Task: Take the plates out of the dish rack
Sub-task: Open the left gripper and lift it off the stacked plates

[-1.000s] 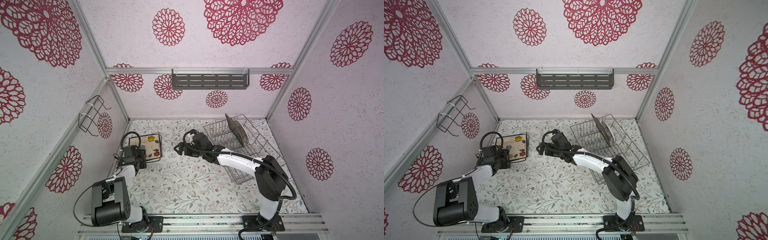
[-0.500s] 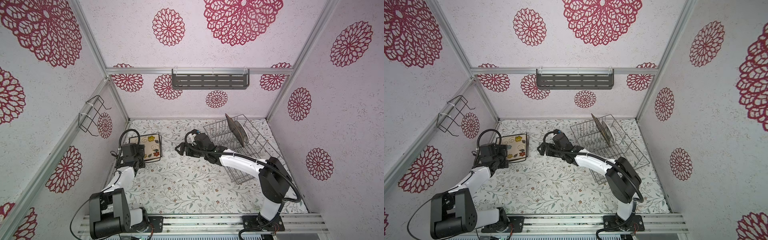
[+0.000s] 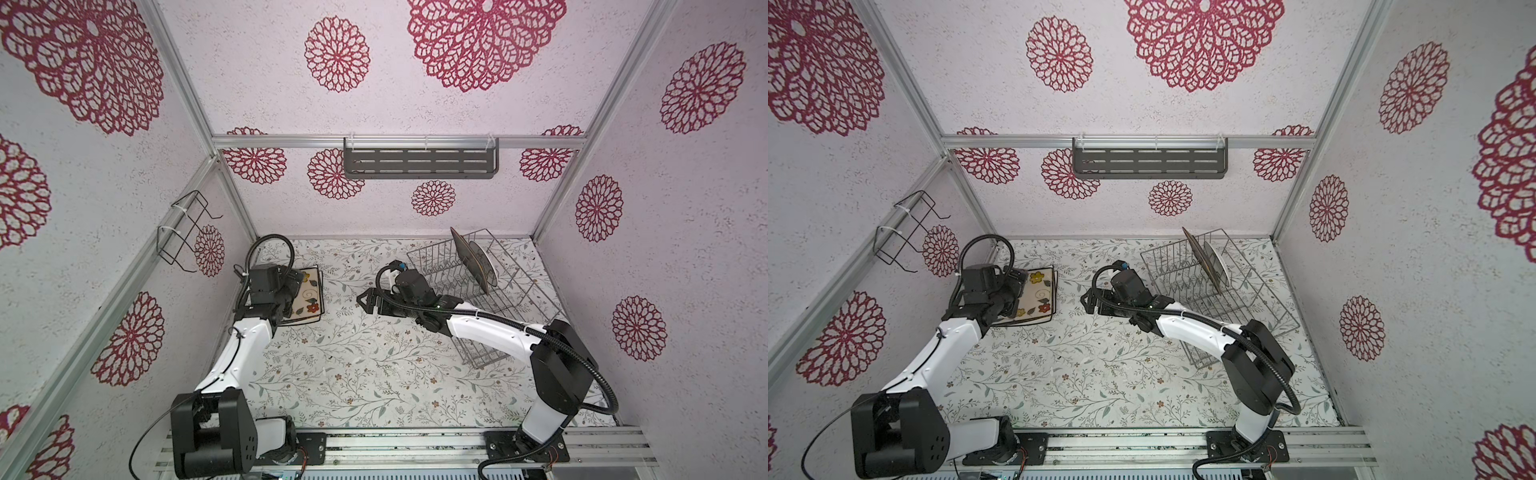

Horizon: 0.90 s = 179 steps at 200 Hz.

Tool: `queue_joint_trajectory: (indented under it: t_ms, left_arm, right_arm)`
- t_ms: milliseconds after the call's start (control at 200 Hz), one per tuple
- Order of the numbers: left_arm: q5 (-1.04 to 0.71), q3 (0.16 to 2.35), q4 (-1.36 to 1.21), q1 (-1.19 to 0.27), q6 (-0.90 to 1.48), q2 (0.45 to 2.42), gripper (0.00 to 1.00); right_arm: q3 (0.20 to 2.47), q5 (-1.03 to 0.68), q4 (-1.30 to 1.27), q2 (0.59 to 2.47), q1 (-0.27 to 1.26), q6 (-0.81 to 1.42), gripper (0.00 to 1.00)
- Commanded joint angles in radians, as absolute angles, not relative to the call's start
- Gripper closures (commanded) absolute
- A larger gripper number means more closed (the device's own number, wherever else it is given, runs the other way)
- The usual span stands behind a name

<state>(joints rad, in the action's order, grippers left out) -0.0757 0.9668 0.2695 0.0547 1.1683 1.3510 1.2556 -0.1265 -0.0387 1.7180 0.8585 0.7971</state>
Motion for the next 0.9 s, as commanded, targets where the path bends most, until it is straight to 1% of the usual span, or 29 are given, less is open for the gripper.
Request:
queue_joint_trajectory:
  t_ms: [0, 95, 210, 450, 500, 626, 761, 891]
  left_arm:
    - [-0.133, 1.109, 0.437, 0.015, 0.979, 1.479, 0.02]
    - [-0.136, 1.255, 0.547, -0.035, 0.889, 1.612, 0.00]
    - [-0.068, 1.402, 0.651, -0.107, 0.816, 1.743, 0.00]
    - [-0.063, 1.567, 0.750, -0.185, 0.771, 1.954, 0.00]
    - [-0.050, 1.597, 0.778, -0.202, 0.756, 2.025, 0.00]
    - [0.003, 1.637, 0.824, -0.237, 0.727, 2.078, 0.00]
    - [-0.012, 1.622, 0.803, -0.244, 0.740, 2.085, 0.00]
    - [0.021, 1.620, 0.828, -0.247, 0.742, 2.102, 0.00]
  right_arm:
    - [1.253, -0.093, -0.029, 1.675, 0.855, 0.752, 0.01]
    - [1.239, -0.091, -0.017, 1.683, 0.843, 0.746, 0.01]
    - [1.208, -0.090, -0.018, 1.673, 0.824, 0.744, 0.01]
    - [1.168, -0.079, 0.000, 1.636, 0.796, 0.726, 0.01]
    - [1.158, -0.077, 0.000, 1.627, 0.794, 0.729, 0.01]
    - [1.133, -0.074, -0.003, 1.607, 0.791, 0.730, 0.01]
    - [1.107, -0.066, 0.002, 1.586, 0.788, 0.737, 0.01]
    - [1.082, -0.058, 0.000, 1.560, 0.787, 0.749, 0.01]
